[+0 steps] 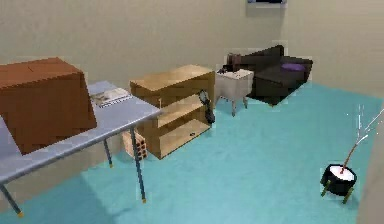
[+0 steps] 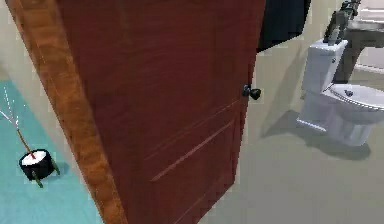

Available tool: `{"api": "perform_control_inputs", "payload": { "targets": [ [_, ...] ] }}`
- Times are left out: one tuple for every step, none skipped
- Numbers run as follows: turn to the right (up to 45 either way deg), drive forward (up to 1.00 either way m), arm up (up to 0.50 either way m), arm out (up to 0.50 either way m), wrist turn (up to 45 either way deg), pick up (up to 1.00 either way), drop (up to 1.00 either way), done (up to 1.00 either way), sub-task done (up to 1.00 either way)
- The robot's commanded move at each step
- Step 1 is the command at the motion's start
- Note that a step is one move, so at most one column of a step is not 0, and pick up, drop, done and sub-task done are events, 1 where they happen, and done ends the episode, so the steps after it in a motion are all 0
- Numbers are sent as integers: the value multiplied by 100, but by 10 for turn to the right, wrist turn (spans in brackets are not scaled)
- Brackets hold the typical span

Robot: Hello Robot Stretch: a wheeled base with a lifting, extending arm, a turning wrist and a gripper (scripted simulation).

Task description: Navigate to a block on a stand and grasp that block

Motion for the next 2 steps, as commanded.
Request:
{"api": "perform_control_inputs", "payload": {
  "targets": [
    [0, 50, 0, 0, 0, 0, 0, 0, 0],
    [240, 0, 0, 0, 0, 0, 0, 0, 0]
  ]
}}
